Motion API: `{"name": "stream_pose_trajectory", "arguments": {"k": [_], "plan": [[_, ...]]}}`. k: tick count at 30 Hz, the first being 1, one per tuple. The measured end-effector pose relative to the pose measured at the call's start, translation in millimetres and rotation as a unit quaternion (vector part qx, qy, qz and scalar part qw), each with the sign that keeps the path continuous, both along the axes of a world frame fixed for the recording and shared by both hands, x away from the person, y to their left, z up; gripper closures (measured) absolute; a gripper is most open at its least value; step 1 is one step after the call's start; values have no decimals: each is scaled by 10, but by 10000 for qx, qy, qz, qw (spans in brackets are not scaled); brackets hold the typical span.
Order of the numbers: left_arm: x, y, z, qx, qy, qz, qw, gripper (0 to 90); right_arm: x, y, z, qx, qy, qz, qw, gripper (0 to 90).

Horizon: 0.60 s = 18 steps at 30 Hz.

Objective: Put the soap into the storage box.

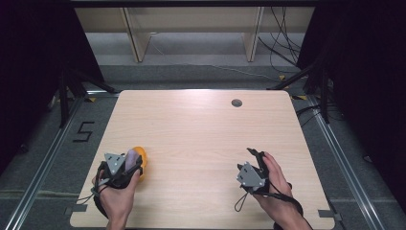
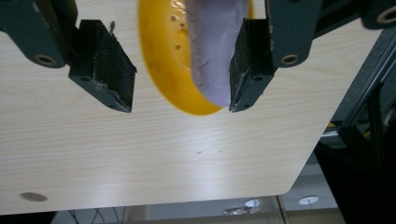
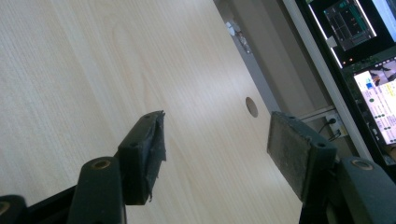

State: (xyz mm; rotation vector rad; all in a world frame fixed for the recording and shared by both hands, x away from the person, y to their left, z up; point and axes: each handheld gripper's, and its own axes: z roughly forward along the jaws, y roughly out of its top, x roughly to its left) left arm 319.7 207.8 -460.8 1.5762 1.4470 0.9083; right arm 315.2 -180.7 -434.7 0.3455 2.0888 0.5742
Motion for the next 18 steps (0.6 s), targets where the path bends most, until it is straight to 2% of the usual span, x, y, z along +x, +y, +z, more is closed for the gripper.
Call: {"name": "stream_pose_trajectory", "arguments": {"k": [1,2,4,5,9,10,11,13,15,17,18], "plan": [[-13,-32,8,29,-21,-61,10000,400,1,-1,0,-6,-3,7,10000,375],[-25,-70,15,45,-26,-120,9999,400,-10,1,-10,102,54,-80,9999,375],[-47,-150,22,25,-11,-306,9995,400,-9,-2,-3,52,-72,-106,9999,375],[-53,-197,19,14,-15,-398,9992,400,-9,-2,-3,57,-61,-106,9999,375],[-64,-380,6,53,70,-840,9964,400,-9,-13,-4,80,-37,-105,9999,375],[-64,-431,0,65,84,-915,9958,400,-7,-16,-8,119,52,-115,9998,375],[-63,-478,-7,84,111,-1018,9947,400,-6,-24,-3,92,-70,-148,9998,375],[-57,-574,-17,51,185,-1232,9922,399,10,-39,6,14,-106,-80,9999,375],[-47,-670,-30,51,250,-1461,9889,397,17,-54,5,-27,-114,-87,9999,374],[-37,-776,-45,92,291,-1653,9858,397,6,-58,-11,134,1,-178,9998,374],[-31,-831,-54,111,324,-1764,9837,397,11,-64,-11,130,12,-167,9998,374]]}}
